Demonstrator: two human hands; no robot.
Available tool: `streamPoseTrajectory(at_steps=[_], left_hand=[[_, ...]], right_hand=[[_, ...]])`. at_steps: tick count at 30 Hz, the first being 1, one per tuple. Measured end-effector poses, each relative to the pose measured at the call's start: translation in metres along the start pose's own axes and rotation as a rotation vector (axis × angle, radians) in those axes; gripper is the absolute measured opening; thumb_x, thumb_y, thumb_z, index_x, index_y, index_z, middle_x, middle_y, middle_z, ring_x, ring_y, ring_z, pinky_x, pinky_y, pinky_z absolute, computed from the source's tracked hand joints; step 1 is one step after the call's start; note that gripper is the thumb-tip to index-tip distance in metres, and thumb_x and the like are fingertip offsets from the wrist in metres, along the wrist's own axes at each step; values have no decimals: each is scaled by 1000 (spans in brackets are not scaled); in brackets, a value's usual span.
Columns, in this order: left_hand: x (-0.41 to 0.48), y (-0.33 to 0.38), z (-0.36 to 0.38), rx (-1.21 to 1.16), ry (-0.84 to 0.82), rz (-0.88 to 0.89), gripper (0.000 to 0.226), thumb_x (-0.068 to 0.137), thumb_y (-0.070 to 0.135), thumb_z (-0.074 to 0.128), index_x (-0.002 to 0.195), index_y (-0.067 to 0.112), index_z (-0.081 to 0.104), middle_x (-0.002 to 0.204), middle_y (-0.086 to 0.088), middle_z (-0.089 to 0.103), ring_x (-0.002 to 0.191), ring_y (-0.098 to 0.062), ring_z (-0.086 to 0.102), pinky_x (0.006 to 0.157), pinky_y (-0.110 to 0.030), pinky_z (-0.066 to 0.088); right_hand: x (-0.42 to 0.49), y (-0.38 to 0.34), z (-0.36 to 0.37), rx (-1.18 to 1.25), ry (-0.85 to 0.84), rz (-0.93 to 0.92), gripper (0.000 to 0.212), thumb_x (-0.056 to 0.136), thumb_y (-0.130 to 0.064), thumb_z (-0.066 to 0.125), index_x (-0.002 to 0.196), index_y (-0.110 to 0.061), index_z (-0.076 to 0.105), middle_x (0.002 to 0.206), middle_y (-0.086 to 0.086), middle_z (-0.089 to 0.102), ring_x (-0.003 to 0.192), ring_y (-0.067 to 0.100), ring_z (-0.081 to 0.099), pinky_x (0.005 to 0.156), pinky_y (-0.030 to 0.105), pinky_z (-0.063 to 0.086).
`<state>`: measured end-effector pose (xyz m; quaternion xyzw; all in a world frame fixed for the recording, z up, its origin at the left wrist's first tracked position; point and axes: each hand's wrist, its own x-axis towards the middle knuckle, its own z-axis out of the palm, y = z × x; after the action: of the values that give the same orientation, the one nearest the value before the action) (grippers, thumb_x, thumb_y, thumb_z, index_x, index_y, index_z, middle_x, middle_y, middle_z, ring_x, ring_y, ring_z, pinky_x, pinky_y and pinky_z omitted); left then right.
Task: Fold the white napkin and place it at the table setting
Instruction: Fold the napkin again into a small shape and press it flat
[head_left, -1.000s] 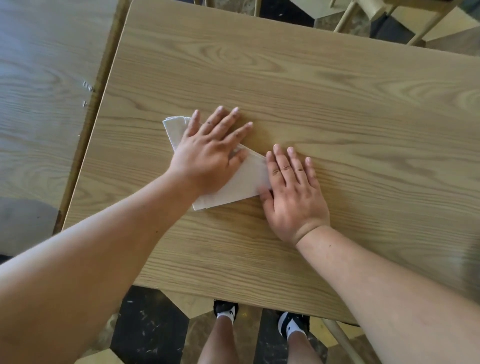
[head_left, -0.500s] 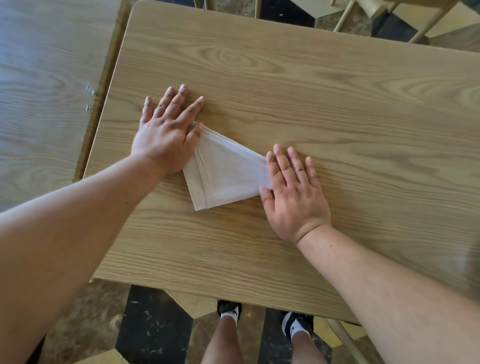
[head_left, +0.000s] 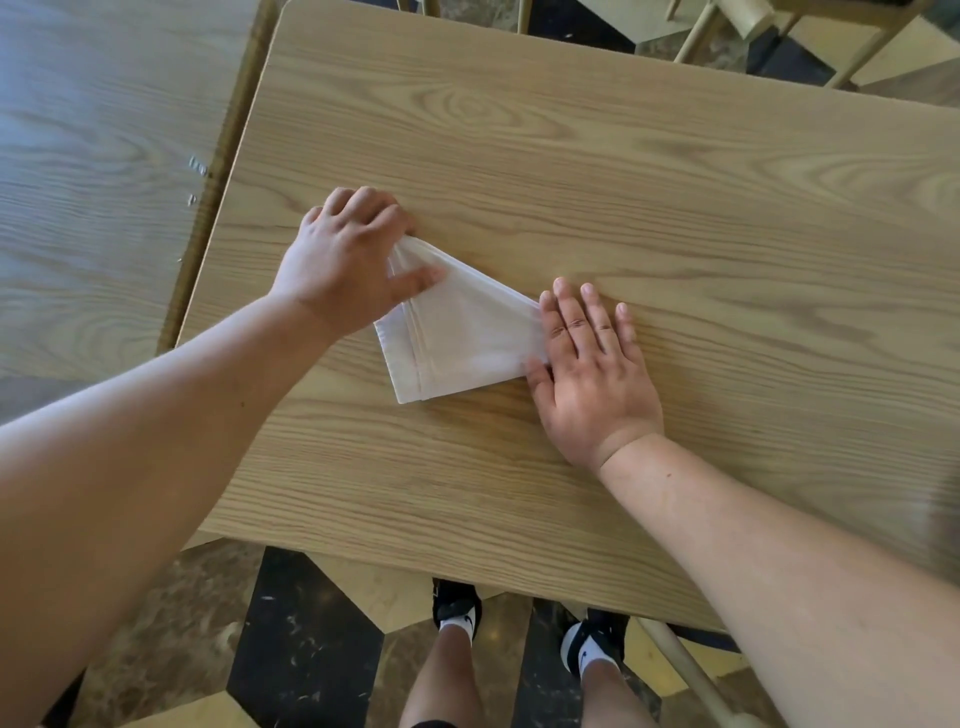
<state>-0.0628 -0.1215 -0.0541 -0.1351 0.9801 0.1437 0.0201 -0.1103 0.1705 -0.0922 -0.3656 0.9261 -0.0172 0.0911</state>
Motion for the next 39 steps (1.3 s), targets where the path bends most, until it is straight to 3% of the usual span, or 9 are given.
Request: streamPoseTrajectory(at_steps=[5,12,16,22,27,29,31,35,39], left_hand=[[10,16,-30,11,-222,-134,48,84,62,77,117,31,63,121,3,59,115,-26,54,81,-37,40],[-24,21,-47,-109,-399,-497,22,91,42,74,91,21,66,98,-5,67,83,-26,59,65,-33,40],[-75,41,-35,-534,-371,-797,11,91,21,73,94,10,72,90,-12,73,67,-24,67,51,-29,55],[-123,113,-16,-1226,-465,-1028,18,98,6,67,115,1,70,93,-17,79,69,-21,75,60,-34,66],[-134,160,-11,-1464,-570,-1062,18,101,9,66,119,5,65,92,-12,81,71,-20,77,67,-32,67],[-136,166,-7,-1374,-582,-1016,15,102,16,67,115,9,67,94,-10,82,75,-20,79,75,-36,68],[-138,159,-2,-1032,-498,-880,17,100,32,69,108,18,69,94,0,81,76,-19,79,77,-41,67],[-142,114,17,-161,-81,-307,36,97,46,59,130,32,61,122,3,66,109,-28,64,86,-45,57],[-130,70,43,8,12,204,45,98,45,58,140,32,67,153,-9,54,139,-37,52,115,-57,42]], right_hand=[[0,1,-16,146,-101,-3,72,107,-52,18,167,-18,-1,176,1,-6,162,22,-12,130,47,-10],[-11,-14,-41,300,236,-146,60,93,-32,59,148,-8,51,153,16,53,148,40,41,125,61,25],[-26,-23,-34,271,249,-299,51,88,-32,63,133,-8,65,133,15,65,129,39,58,113,57,42],[-64,-8,-18,153,-3,-372,91,86,-64,70,155,-11,43,157,13,47,152,36,37,125,55,29],[-85,3,-12,167,64,-350,70,97,-50,58,153,-9,49,157,13,51,151,36,40,123,56,33],[-85,8,-7,195,124,-350,53,99,-37,63,144,-11,60,150,13,59,145,36,48,120,55,37],[-83,13,-1,218,195,-375,38,97,-22,66,133,-14,70,143,13,64,138,38,55,117,54,40],[-80,17,4,222,237,-413,38,88,-4,75,123,-17,76,139,11,67,132,40,59,116,54,41],[-80,17,4,225,216,-427,42,88,-6,65,127,-19,74,140,10,65,134,38,57,117,54,40]])
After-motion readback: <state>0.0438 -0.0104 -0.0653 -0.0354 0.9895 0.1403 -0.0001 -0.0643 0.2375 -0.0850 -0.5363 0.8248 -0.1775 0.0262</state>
